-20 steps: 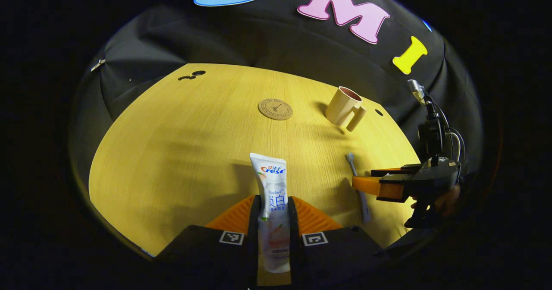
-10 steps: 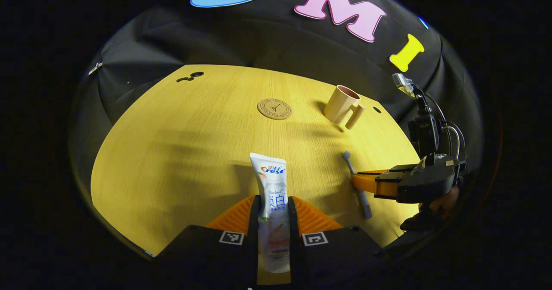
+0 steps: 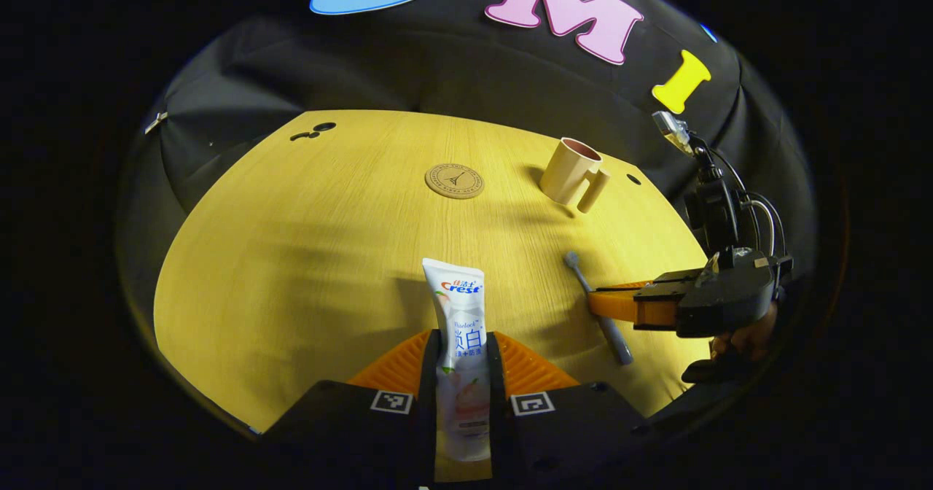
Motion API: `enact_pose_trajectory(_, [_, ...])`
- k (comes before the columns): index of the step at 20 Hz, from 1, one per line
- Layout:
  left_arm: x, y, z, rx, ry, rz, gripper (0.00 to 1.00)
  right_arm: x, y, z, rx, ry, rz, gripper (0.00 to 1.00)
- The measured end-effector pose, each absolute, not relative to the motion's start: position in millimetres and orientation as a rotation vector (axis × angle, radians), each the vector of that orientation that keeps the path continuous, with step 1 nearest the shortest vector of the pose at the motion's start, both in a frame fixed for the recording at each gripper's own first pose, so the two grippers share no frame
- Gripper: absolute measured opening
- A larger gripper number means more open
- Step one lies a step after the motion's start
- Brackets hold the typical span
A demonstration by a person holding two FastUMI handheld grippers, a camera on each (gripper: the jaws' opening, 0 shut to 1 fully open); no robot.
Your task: Put the toothbrush and toothpaste on the desktop into the cup, then pick up the cup and place it on the coaster on the desktop.
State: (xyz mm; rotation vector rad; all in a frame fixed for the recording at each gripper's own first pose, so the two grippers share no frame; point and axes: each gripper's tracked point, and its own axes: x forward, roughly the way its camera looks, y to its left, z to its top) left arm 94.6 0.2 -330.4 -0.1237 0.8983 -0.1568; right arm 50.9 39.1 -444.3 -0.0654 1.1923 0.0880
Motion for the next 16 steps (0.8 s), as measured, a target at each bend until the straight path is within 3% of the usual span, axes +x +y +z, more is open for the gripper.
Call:
enact_pose_trajectory(3, [104, -11, -323, -0.126, 0.887, -0.162, 0.39, 44, 35, -444, -0.041, 1.194, 0.122, 0.05])
enact_pose_trajectory(5, [115, -19, -313, -0.131, 0.870, -0.168, 0.39, 43, 25, -437, -0.033, 1.177, 0.128, 0.05])
enact_pose_trajectory(6, [121, -24, -306, -0.136, 0.852, -0.171, 0.35, 45, 20, -430, -0.029, 1.163, 0.134, 0.05])
enact_pose_trajectory(13, [198, -74, -241, -0.190, 0.685, -0.207, 0.35, 58, -25, -393, 0.023, 1.094, 0.142, 0.05])
enact_pose_trajectory(15, [224, -88, -220, -0.200, 0.627, -0.215, 0.39, 64, -39, -384, 0.034, 1.077, 0.144, 0.05])
enact_pose_trajectory(16, [235, -96, -210, -0.213, 0.601, -0.222, 0.34, 67, -46, -380, 0.043, 1.068, 0.140, 0.05])
